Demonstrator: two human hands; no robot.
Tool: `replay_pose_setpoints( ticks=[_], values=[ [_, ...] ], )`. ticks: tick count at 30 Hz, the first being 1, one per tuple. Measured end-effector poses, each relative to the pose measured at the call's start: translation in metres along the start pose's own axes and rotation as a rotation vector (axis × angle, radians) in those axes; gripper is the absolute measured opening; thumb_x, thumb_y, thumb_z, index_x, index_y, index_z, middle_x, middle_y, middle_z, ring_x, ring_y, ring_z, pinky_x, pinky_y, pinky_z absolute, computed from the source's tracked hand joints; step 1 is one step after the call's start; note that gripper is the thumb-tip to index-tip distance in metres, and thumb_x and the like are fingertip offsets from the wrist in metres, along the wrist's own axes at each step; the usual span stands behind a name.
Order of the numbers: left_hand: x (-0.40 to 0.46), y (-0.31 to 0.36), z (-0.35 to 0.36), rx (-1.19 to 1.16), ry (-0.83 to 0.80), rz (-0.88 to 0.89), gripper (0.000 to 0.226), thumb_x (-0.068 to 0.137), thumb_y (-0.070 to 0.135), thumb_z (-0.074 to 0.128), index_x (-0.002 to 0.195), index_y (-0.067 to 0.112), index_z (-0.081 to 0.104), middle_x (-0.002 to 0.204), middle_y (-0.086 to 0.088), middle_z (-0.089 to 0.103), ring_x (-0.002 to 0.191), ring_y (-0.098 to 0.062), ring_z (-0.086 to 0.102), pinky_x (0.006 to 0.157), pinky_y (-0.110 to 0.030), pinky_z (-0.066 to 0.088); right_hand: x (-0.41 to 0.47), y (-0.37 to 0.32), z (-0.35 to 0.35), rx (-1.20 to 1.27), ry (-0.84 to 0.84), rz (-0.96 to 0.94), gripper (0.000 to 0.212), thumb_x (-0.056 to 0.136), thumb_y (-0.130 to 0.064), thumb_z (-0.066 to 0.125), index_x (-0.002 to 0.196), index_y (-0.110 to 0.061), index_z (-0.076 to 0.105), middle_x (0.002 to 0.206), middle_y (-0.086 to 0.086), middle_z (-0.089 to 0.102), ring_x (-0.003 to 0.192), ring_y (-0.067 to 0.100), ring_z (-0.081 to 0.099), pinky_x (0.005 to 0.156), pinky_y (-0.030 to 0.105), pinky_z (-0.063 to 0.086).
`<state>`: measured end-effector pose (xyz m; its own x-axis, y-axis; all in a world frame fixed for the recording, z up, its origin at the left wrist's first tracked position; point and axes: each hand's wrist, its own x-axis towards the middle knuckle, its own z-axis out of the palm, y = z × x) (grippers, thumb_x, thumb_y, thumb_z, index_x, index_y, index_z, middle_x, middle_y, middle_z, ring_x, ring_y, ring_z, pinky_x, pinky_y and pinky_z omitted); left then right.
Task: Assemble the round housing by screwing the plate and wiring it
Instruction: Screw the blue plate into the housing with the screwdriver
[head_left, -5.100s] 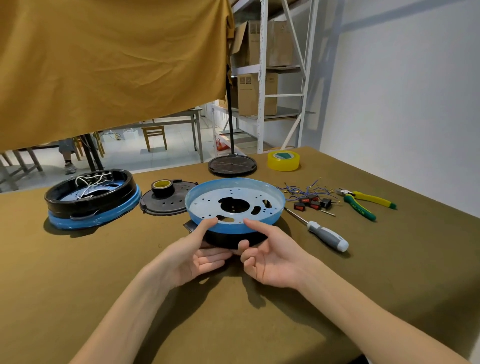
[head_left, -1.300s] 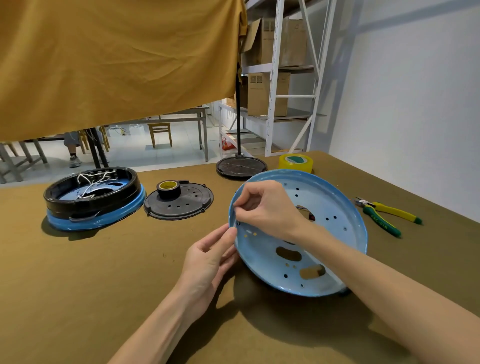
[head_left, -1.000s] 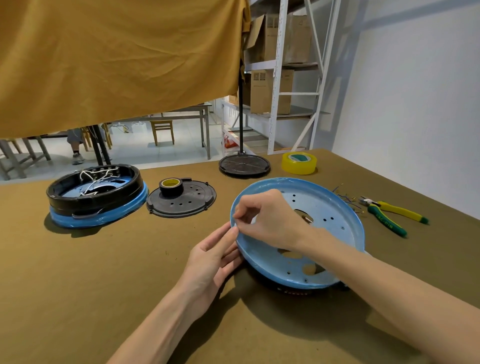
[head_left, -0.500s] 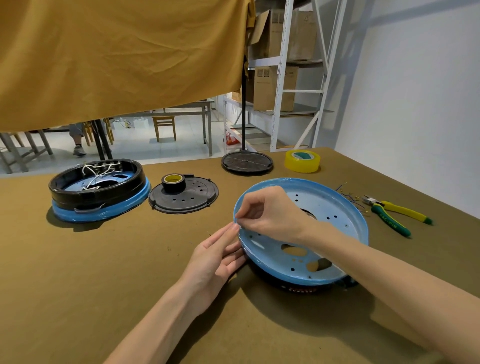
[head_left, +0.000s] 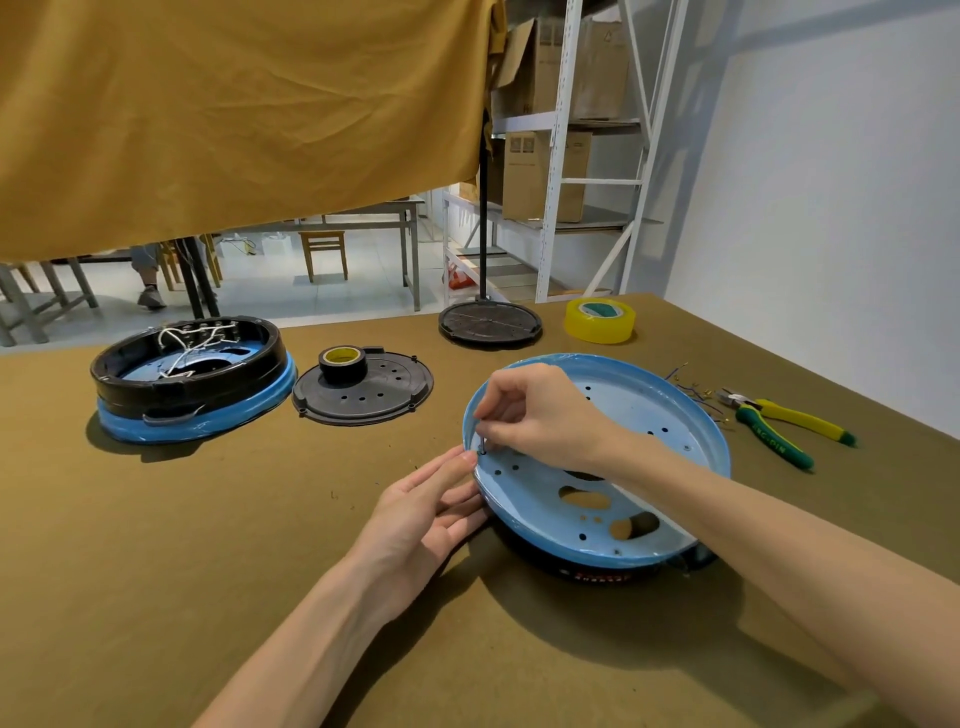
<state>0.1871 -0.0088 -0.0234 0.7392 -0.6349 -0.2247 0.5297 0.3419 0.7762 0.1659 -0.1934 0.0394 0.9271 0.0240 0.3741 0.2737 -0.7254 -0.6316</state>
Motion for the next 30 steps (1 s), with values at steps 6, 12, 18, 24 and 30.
replay_pose_setpoints(
  ticks=[6,12,18,24,30],
  values=[
    [0.002,-0.001,-0.001,-0.011,0.008,-0.009,0.055,0.081,0.013,0.083,0.132,0.011,0.062,0.116,-0.022,0.074,0.109,-0.033,0.073,0.094,-0.044,0.059,0.003,0.002,0.001,0.045,-0.033,0.035,0.015,0.086,0.002,0.077,0.084,-0.011,0.069,0.085,0.007,0.077,0.075,0.02,0.076,0.073,0.031,0.063],
    [0.004,-0.003,-0.004,-0.013,0.019,0.002,0.06,0.078,0.014,0.086,0.133,0.01,0.063,0.118,-0.024,0.072,0.111,-0.035,0.072,0.102,-0.047,0.052,0.0,-0.003,0.0,-0.079,-0.091,-0.085,0.009,0.087,0.002,0.074,0.087,-0.006,0.069,0.085,0.004,0.075,0.076,0.014,0.073,0.075,0.03,0.062],
    [0.005,-0.003,-0.006,-0.012,0.006,0.008,0.061,0.077,0.014,0.088,0.132,0.01,0.063,0.119,-0.025,0.072,0.113,-0.035,0.071,0.103,-0.048,0.051,-0.004,-0.001,-0.001,-0.031,0.004,-0.033,0.012,0.088,0.005,0.074,0.086,-0.004,0.067,0.082,0.012,0.076,0.074,0.021,0.076,0.075,0.041,0.064],
    [0.005,-0.004,-0.005,-0.005,0.011,0.012,0.058,0.076,0.017,0.088,0.13,0.01,0.066,0.118,-0.024,0.073,0.111,-0.034,0.072,0.103,-0.047,0.052,-0.012,-0.005,0.002,-0.114,-0.015,-0.134,0.017,0.088,-0.003,0.077,0.102,-0.009,0.073,0.081,0.001,0.074,0.076,0.011,0.072,0.073,0.027,0.06],
    [0.005,-0.002,-0.006,-0.016,0.029,-0.002,0.05,0.077,0.016,0.088,0.123,0.012,0.069,0.113,-0.023,0.074,0.109,-0.034,0.073,0.098,-0.046,0.055,-0.024,-0.015,0.002,-0.318,-0.072,-0.293,0.009,0.088,-0.004,0.075,0.091,-0.012,0.079,0.085,-0.002,0.076,0.075,0.008,0.067,0.075,0.025,0.055]
  ],
)
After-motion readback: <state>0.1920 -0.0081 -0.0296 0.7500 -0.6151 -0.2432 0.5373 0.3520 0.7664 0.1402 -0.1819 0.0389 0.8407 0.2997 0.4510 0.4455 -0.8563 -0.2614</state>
